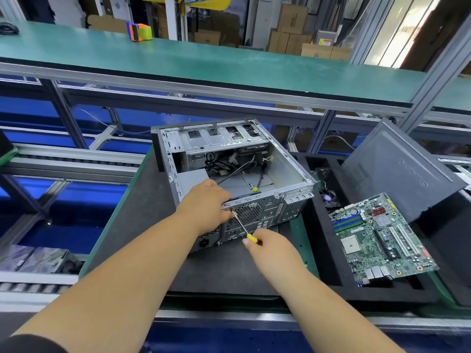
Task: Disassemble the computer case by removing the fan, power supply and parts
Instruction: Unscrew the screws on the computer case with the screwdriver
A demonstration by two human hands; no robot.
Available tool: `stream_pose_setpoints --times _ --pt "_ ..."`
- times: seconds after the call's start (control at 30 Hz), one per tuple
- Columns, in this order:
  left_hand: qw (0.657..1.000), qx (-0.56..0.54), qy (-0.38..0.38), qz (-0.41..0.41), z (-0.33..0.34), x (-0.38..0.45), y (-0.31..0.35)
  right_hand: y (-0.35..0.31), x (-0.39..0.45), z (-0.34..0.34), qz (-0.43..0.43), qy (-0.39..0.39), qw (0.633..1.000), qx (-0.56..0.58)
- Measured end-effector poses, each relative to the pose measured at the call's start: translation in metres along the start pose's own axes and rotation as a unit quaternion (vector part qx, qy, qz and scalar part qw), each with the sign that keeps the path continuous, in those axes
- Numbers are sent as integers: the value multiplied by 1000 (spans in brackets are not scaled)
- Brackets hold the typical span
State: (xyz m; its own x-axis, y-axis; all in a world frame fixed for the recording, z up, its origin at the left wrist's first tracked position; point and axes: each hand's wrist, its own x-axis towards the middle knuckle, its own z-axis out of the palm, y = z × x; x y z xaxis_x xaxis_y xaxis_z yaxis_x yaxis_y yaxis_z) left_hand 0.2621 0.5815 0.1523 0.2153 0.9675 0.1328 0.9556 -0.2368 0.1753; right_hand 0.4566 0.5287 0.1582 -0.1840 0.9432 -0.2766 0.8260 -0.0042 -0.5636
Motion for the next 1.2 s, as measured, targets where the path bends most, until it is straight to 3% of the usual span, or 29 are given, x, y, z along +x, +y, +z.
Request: stream_pose_setpoints --times 0.07,0.17,0.33,0.43,0.5,0.6,0.73,0.9,1.0,1.07,1.2 --pt "1000 0 -2 1 0 0 1 1 -3 2 -52 68 988 -132" --pt "1000 9 -4 -1 0 0 1 2 -1 7 -77 93 986 -116" --pt "1000 24 -15 -3 -3 -2 3 -2 4 -4 19 -21 994 110" --pt "998 6 -65 -15 -6 -3 1 -8 3 -10 90 -104 958 251" --pt "993 -81 -84 -27 -11 -7 -1 -12 1 -13 118 -130 927 332" --pt "974 -219 9 -47 -14 -19 3 -14 -1 -15 125 -151 902 385" --pt "933 -308 158 -100 -11 -35 22 -11 0 -16 112 -169 905 373" --pt "895 -371 128 -213 -5 -44 47 -5 1 -15 77 -175 909 370" --pt "833 -451 54 -316 1 -46 61 -1 4 -15 62 -178 909 373" --pt "767 -521 28 -372 5 -42 68 1 5 -14 49 -180 910 370" --pt "540 -718 18 -438 5 -35 77 5 5 -10 8 -182 918 354"
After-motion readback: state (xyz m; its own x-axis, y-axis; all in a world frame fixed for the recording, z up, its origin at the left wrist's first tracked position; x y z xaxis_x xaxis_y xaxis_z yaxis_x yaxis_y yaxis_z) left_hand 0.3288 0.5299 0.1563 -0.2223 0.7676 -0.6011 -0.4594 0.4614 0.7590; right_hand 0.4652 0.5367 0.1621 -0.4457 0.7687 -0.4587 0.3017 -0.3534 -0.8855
